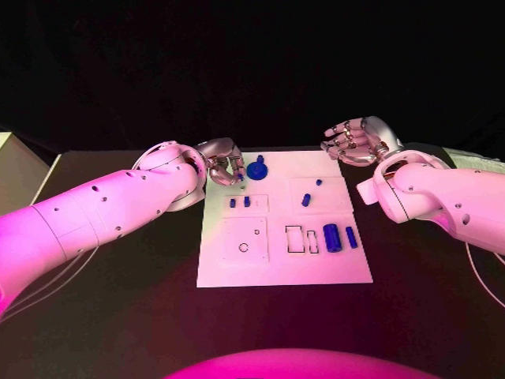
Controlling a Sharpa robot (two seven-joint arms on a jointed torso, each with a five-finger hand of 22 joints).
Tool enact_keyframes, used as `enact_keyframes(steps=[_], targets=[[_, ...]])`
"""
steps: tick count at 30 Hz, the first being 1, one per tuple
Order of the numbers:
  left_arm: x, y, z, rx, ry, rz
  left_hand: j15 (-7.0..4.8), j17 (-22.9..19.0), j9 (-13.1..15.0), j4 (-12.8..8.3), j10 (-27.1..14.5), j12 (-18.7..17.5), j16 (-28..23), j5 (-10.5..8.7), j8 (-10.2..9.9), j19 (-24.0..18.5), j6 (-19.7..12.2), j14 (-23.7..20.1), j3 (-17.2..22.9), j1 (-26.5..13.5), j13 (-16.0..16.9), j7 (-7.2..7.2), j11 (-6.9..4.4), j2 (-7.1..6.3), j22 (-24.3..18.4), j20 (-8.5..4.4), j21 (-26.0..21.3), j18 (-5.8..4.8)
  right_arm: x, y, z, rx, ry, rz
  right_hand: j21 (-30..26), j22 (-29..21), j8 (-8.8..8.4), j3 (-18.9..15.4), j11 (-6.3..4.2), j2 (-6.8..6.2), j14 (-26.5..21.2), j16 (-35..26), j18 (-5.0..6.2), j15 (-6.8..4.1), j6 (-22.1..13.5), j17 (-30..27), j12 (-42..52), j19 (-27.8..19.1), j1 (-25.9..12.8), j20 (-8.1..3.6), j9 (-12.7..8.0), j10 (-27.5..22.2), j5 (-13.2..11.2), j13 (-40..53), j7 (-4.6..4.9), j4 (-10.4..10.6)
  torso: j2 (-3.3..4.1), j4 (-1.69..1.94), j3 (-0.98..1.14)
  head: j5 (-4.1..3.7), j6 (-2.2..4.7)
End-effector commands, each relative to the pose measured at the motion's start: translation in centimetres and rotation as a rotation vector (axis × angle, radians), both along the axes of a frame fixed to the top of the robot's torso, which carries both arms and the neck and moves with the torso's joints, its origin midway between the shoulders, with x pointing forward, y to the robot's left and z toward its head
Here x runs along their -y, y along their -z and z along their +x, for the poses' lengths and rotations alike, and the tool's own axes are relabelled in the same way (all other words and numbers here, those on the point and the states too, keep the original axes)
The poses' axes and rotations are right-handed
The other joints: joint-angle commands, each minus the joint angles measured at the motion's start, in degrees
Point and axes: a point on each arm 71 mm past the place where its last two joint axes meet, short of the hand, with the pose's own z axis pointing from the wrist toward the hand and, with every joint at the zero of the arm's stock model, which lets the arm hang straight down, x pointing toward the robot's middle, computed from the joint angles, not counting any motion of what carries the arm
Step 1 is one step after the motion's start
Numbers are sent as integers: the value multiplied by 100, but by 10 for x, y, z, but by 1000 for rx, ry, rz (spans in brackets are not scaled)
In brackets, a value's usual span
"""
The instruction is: Assemble the parts on the task board
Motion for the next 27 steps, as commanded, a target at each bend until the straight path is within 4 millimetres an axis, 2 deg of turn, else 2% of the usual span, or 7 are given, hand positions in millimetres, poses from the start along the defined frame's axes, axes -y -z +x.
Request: enact_keyframes(steps=[1, 27], targets=[[3, 4, 0, -6, 18, 28, 12, 0, 12, -28, 38, -28, 6, 36, -32, -5, 53, -11, -11, -44, -3, -2, -2, -10, 2, 16, -4, -99, -2, 0, 0, 7, -21, -3, 9, -5, 15, 14, 14, 14, 28, -20, 78, 21, -34, -5, 14, -24, -9, 15, -7, -4, 25, -8, 173, -12, -3, 2, 1, 1, -9], [10, 19, -4, -43, 38, 53, 11, 1, 15, -39, 45, -42, 6, 35, -44, 9, 58, -13, -9, -38, -7, -4, -4, -1, 19, 17, 8, -103, -3, -1, 0, 8, -21, -3, 9, -5, 15, 14, 14, 14, 28, -20, 78, 21, -34, -5, 14, -24, -9, 15, -7, -4, 25, -8, 173, -12, -6, 5, -3, -21, -31]])
